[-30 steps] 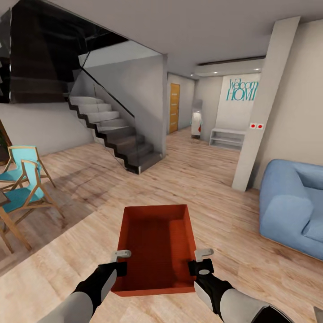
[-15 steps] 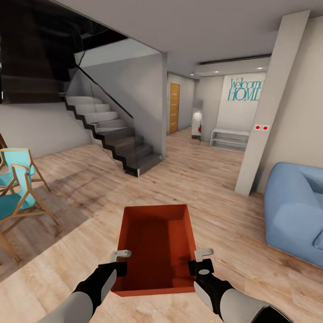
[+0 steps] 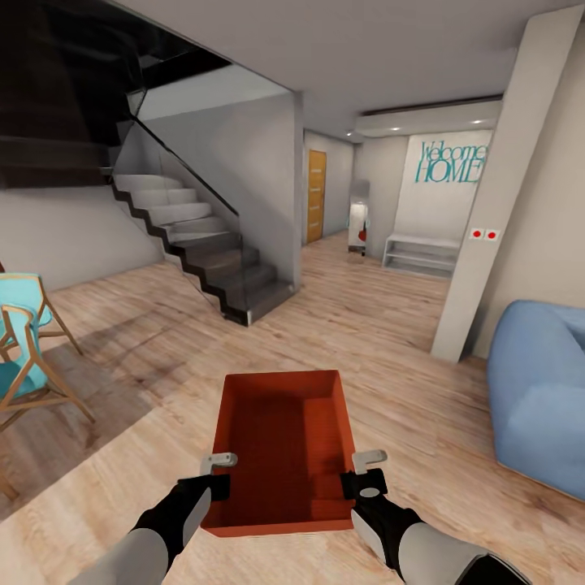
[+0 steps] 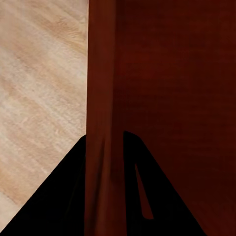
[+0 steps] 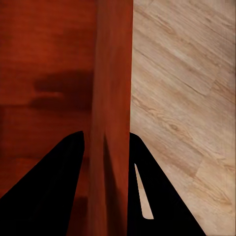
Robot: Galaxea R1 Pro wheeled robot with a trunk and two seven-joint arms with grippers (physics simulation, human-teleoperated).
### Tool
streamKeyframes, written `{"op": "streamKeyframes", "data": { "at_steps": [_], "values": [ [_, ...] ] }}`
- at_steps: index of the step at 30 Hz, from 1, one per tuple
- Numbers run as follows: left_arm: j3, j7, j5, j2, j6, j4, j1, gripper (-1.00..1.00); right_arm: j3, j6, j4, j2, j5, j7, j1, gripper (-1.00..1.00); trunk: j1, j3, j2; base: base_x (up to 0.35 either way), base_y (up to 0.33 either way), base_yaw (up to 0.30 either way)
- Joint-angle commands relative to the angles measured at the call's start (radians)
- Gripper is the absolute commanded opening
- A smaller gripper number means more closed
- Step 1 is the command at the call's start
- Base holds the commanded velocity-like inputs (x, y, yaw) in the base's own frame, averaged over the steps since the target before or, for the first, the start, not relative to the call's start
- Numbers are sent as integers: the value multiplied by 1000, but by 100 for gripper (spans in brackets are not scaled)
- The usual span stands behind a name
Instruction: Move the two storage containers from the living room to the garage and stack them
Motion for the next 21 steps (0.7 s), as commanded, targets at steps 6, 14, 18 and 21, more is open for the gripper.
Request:
{"op": "streamKeyframes", "data": {
  "at_steps": [6,14,18,21],
  "values": [
    [11,7,-22,0,8,0,1,-100,-38,-12,-3,0,10,-2,-2,-100,1,-1,-1,322,0,0],
    [11,7,-22,-1,8,0,1,-100,-38,-13,-3,0,10,-2,-2,-100,1,-1,-1,322,0,0],
    [11,7,-22,-1,8,0,1,-100,-38,-13,-3,0,10,-2,-2,-100,1,-1,-1,322,0,0],
    [11,7,-22,-1,8,0,1,-100,-38,-13,-3,0,10,-2,-2,-100,1,-1,-1,322,0,0]
  ]
}}
